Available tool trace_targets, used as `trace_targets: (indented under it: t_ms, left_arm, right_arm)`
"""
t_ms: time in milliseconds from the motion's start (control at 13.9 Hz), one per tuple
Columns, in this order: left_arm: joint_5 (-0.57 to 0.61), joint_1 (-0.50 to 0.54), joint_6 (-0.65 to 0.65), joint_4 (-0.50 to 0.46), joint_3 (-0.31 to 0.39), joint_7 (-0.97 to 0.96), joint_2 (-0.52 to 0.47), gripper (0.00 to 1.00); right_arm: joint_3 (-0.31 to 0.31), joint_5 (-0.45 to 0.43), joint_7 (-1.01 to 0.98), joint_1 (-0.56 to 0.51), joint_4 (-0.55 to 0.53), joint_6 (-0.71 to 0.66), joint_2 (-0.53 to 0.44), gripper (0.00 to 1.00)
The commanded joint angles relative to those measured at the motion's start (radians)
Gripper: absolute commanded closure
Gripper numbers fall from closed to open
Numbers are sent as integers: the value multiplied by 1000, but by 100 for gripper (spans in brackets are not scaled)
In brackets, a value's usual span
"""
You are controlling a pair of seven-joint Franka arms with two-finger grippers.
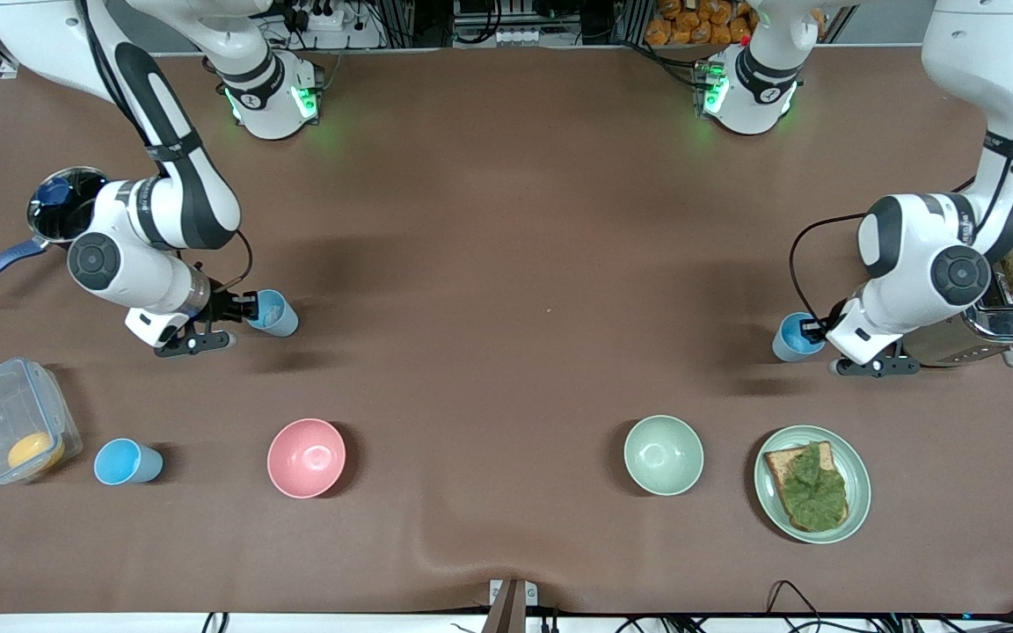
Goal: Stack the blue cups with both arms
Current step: 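Close the right gripper around the blue cup's rim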
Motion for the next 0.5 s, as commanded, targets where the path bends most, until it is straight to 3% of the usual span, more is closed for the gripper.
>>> trace_targets:
  t_ms: [0, 215, 430]
  left_arm:
    - [17, 8, -108, 46, -31, 18, -61, 100]
    - [5, 5, -261, 163, -62, 8, -67, 100]
    - [-7, 2, -382, 272, -98, -16, -56, 100]
  right_arm:
    - [1, 26, 2, 13, -15, -7, -32, 100]
    - [16, 46, 52, 46, 95, -207, -49, 100]
    - [16, 52, 100, 137, 161, -261, -66, 100]
